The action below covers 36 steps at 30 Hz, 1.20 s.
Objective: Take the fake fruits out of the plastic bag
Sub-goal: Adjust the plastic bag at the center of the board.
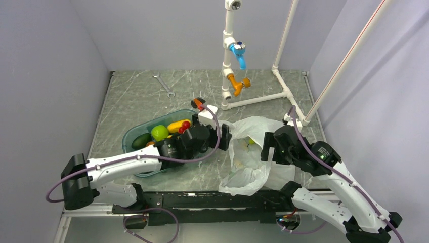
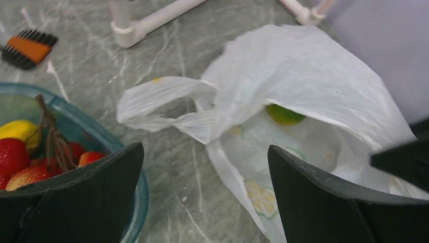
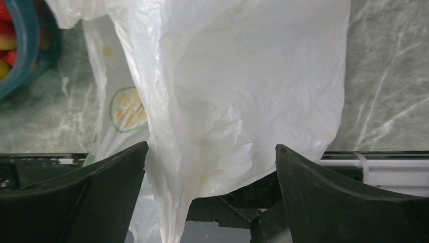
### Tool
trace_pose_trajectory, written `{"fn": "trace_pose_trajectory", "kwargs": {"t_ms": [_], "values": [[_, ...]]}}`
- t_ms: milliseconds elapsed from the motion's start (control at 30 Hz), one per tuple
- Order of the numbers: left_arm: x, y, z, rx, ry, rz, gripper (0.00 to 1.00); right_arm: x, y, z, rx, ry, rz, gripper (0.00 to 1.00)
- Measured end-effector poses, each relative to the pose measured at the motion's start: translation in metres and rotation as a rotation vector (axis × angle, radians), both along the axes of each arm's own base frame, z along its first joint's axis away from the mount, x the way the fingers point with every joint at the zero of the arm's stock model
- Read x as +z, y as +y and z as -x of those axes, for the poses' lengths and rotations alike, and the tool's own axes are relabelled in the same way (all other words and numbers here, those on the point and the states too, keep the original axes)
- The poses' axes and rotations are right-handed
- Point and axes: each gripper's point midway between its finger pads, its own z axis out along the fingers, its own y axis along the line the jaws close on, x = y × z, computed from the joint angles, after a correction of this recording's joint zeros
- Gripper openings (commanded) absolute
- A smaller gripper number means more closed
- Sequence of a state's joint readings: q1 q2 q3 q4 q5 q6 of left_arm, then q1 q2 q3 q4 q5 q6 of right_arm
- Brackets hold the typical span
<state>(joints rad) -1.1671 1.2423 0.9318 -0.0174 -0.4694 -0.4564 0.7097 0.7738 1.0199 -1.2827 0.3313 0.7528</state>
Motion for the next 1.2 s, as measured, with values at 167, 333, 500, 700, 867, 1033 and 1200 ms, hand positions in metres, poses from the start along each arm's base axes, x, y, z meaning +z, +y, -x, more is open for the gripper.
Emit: {"fn": "trace_pose_trajectory", "kwargs": {"t_ms": [167, 333, 500, 700, 867, 1033, 1200], "values": [[-0.029, 0.012, -0.04, 0.108, 0.123, -0.009, 0.99, 0.004, 0.009, 0.0, 0.024, -0.015, -0.057, 0.92], [-0.068, -0.019, -0.052, -0.017, 0.087, -0.082, 0.99, -0.006, 0.017, 0.004, 0.058, 0.017, -0.075, 0.9], [-0.093, -0.048, -0.059, -0.075, -0.095, -0.255, 0.99, -0.008, 0.023, 0.006, 0.081, 0.034, -0.096, 0.98], [-0.101, -0.099, -0.071, 0.024, -0.373, -0.532, 0.96, -0.014, 0.024, 0.011, 0.089, 0.064, -0.097, 0.99], [-0.09, -0.097, -0.09, 0.166, -0.403, -0.588, 0.56, -0.035, 0.015, 0.02, 0.052, 0.139, -0.053, 0.58], [-0.082, -0.068, -0.102, 0.26, -0.37, -0.586, 0.02, -0.045, 0.005, 0.026, -0.007, 0.152, -0.039, 0.14], [-0.048, -0.041, -0.101, 0.241, -0.319, -0.542, 0.0, -0.037, -0.001, 0.022, -0.056, 0.077, -0.065, 0.0]]}}
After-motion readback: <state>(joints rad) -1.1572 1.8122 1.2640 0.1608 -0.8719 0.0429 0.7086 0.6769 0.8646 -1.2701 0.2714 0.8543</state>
